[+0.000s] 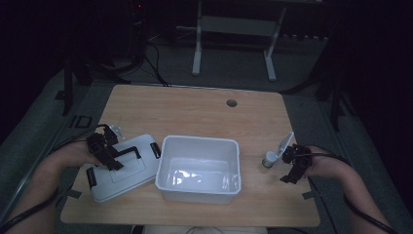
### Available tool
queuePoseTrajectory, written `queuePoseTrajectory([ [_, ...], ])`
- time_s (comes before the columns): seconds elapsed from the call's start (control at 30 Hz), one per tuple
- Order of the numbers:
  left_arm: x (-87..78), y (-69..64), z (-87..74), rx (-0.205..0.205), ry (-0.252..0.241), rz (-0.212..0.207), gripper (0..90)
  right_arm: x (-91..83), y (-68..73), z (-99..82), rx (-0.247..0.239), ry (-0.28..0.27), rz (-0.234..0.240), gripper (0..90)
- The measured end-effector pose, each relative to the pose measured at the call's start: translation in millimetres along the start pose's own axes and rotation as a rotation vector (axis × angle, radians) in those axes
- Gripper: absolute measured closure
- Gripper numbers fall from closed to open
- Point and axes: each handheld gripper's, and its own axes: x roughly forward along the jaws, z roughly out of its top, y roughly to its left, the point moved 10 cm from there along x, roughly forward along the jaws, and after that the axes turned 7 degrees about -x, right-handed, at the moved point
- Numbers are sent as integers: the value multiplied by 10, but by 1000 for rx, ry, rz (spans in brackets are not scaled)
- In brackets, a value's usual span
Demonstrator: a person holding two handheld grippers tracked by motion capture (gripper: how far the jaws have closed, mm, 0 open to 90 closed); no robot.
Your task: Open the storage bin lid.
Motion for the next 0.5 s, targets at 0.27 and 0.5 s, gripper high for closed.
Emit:
queuePoseTrajectory([
  [0.27, 19, -4, 4, 1, -7, -2, 300, 67, -111, 160, -19, -19, -9, 135],
  [0.5, 12, 12, -22, -5, -9, 4, 300, 167, -221, 255, -35, -4, -26, 141],
])
